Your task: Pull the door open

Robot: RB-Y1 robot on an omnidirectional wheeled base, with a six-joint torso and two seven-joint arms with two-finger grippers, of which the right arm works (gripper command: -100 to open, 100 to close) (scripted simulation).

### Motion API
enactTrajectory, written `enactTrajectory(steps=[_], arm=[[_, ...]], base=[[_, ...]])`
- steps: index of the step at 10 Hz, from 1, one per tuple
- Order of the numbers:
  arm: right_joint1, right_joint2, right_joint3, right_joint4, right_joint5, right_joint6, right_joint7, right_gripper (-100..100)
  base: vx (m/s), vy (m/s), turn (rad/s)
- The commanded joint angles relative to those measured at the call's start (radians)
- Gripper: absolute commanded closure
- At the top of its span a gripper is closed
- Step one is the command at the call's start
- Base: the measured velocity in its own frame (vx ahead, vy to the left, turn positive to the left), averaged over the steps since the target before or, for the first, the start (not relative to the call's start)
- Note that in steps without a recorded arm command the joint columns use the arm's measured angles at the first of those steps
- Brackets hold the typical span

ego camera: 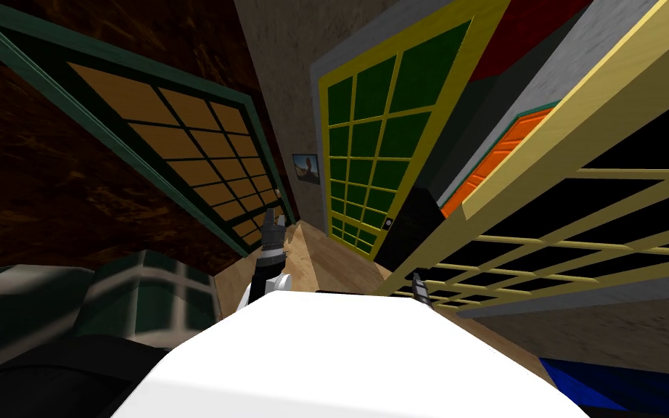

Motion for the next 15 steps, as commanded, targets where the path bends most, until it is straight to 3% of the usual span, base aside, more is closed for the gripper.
enactTrajectory(steps=[1,9,10,15], arm=[[-0.001,-0.029,-0.027,0.008,-0.020,-0.001,-0.024,100],[-0.001,-0.029,-0.027,0.008,-0.020,-0.001,-0.024,100],[-0.011,0.000,0.011,0.016,-0.014,-0.011,-0.047,100],[-0.027,-0.011,0.042,0.025,-0.042,-0.011,-0.150,100]], base=[[-0.049,-0.049,0.082],[-0.003,0.000,-0.006],[-0.025,0.011,0.074],[-0.062,-0.016,0.052]])
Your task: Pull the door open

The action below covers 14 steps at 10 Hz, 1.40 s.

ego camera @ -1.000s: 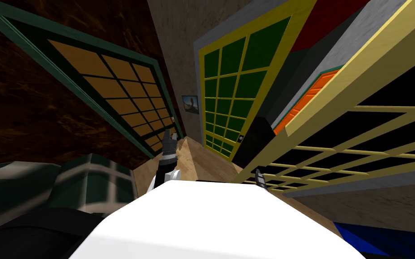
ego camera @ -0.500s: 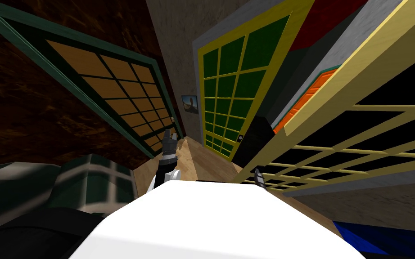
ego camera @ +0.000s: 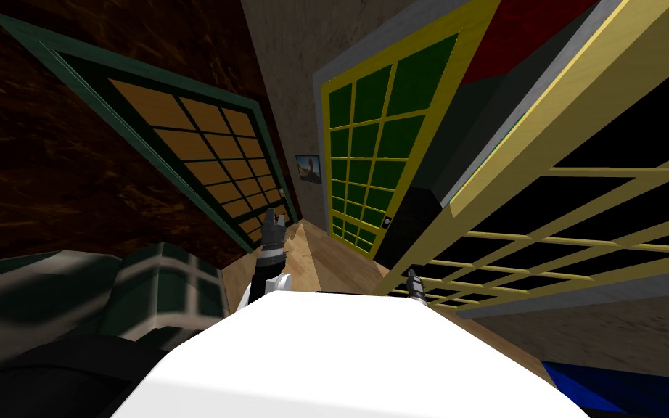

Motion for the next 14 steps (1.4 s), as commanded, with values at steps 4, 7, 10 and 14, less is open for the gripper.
enactTrajectory(steps=[4,7,10,14], arm=[[-0.013,-0.022,0.034,0.018,-0.045,0.008,-0.132,100],[-0.024,-0.030,0.057,0.025,-0.066,0.008,-0.204,100],[-0.037,-0.039,0.083,0.032,-0.090,0.007,-0.275,100],[-0.066,-0.039,0.118,0.033,-0.115,-0.008,-0.360,-100]], base=[[-0.088,-0.032,0.067],[-0.067,-0.023,0.045],[-0.063,-0.032,0.061],[-0.097,-0.026,0.072]])
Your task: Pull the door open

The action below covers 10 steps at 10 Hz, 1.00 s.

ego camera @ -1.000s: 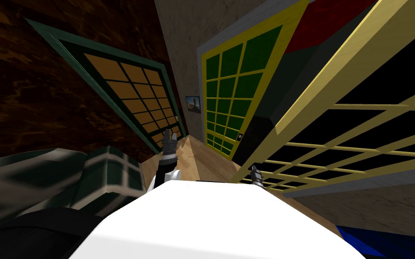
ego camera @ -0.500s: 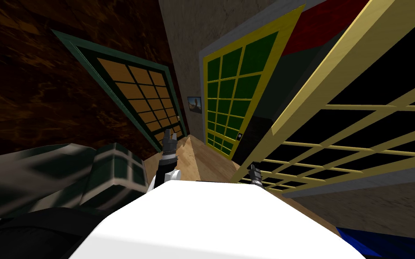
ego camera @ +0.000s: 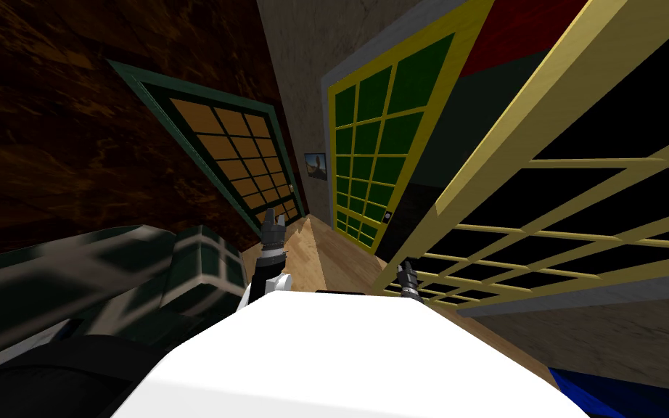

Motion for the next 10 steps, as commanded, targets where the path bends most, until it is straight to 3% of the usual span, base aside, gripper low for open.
enactTrajectory(steps=[1,10], arm=[[-0.002,-0.010,0.002,-0.007,-0.017,0.000,-0.036,-100],[-0.031,-0.016,0.061,-0.008,-0.089,0.011,-0.245,-100]], base=[[-0.115,-0.020,0.039],[-0.078,-0.038,0.033]])
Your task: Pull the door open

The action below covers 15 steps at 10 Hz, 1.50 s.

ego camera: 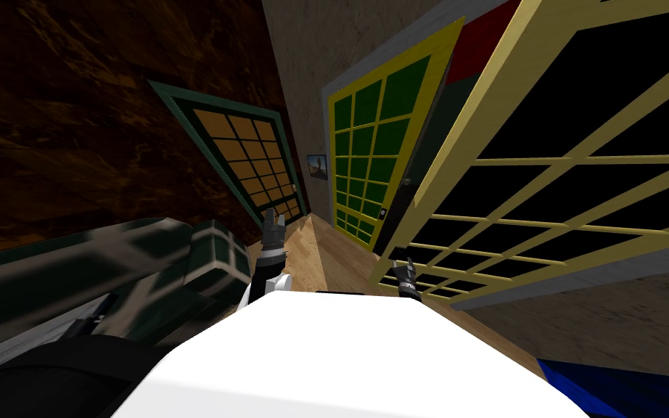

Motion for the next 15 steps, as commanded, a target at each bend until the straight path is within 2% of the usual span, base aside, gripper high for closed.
enactTrajectory(steps=[1,3,10,11,15], arm=[[-0.005,-0.002,0.011,0.002,-0.013,0.001,-0.045,-100],[-0.010,-0.003,0.020,0.001,-0.024,0.002,-0.082,-100],[-0.033,-0.008,0.068,0.001,-0.083,0.012,-0.276,-100],[-0.033,-0.008,0.068,0.001,-0.083,0.012,-0.283,-100],[-0.048,-0.011,0.098,0.002,-0.119,0.019,-0.400,-100]], base=[[-0.042,-0.018,0.034],[-0.052,-0.024,0.041],[-0.053,-0.026,0.039],[-0.038,-0.019,0.026],[-0.051,-0.025,0.040]])
